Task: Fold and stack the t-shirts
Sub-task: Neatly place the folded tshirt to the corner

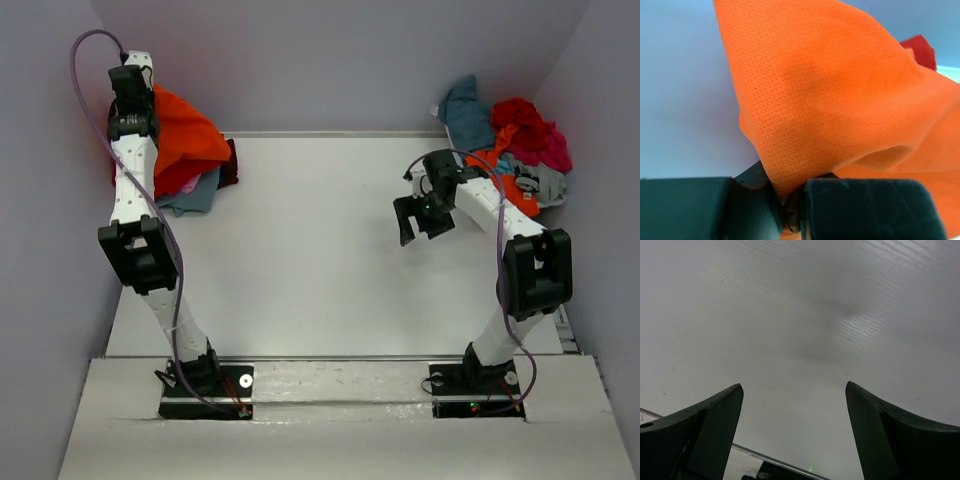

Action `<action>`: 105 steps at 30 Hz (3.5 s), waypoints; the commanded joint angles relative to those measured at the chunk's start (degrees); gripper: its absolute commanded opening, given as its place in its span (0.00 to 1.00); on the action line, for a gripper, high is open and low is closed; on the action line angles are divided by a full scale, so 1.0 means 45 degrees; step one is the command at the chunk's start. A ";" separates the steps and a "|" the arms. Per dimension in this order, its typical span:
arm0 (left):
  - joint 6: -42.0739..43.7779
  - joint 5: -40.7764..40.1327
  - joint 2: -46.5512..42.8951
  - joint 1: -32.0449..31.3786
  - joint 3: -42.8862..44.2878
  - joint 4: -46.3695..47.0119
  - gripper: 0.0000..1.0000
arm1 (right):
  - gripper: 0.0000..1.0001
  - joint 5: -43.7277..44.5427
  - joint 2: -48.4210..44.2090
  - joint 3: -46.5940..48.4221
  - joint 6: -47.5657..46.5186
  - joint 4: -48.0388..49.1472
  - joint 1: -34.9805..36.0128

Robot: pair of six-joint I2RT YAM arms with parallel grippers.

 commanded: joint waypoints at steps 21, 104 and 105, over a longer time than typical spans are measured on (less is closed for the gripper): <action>0.1990 -0.0404 -0.7807 -0.2733 -0.5934 0.2859 0.05 | 0.90 -0.0300 -0.1170 -0.0280 -0.0160 0.0301 0.0057; -0.0217 0.0846 -0.5148 0.0141 -0.4876 0.0866 0.93 | 0.94 -0.1102 -0.1423 -0.0221 -0.1585 -0.0773 0.0057; -0.0177 0.0846 -0.5518 -0.0306 -0.5363 0.1003 0.93 | 0.94 -0.0965 -0.1520 -0.0163 -0.1605 -0.0909 0.0057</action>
